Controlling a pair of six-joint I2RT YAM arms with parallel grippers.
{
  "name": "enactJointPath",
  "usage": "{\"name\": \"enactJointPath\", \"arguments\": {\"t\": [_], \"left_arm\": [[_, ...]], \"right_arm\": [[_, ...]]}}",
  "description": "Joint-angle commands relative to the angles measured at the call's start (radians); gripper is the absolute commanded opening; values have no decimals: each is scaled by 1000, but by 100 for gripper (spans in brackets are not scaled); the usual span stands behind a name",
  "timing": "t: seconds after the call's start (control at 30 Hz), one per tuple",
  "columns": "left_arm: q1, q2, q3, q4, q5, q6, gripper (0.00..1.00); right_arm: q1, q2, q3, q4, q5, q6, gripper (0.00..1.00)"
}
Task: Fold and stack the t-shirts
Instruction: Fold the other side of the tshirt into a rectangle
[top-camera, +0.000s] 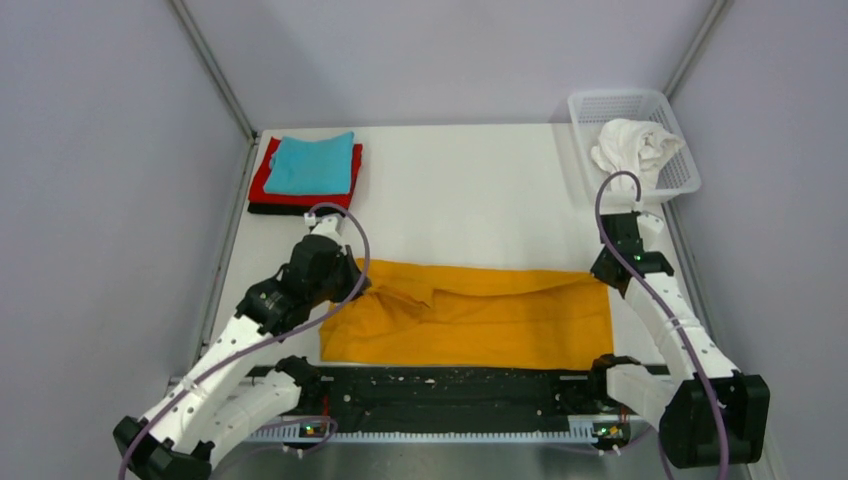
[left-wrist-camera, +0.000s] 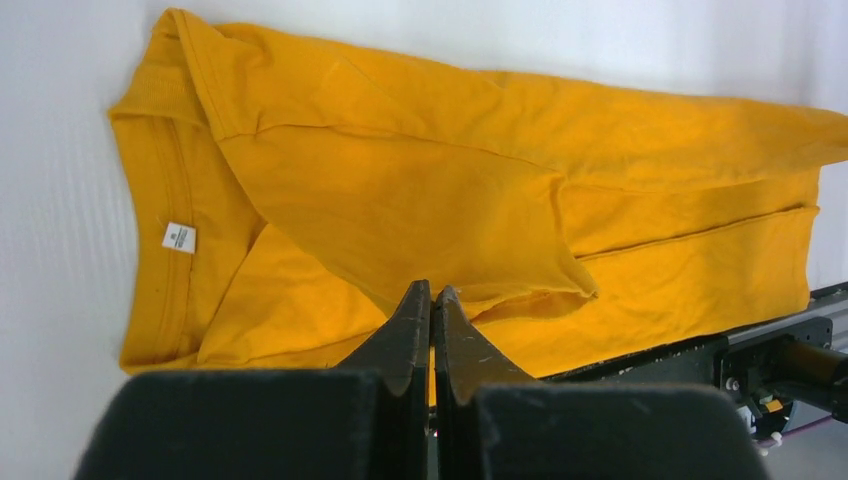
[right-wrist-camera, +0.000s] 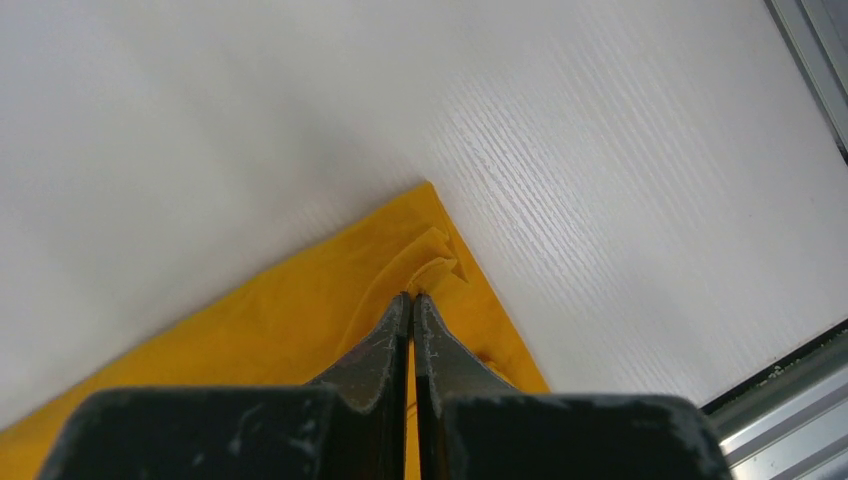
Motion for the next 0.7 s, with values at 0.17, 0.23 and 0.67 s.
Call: {"name": "enactJointPath", "arguments": {"t": [0.17, 0.23, 0.67], "left_arm": [[-6, -123, -130, -73, 68, -103, 0], [-9, -162, -172, -120, 98, -155, 0], [-24, -350, -192, -181, 185, -279, 99]], "right_arm": [[4, -60, -63, -43, -7, 80, 0], [4, -60, -78, -59, -1, 105, 1], [4, -214, -45, 30, -157, 71, 98]]}}
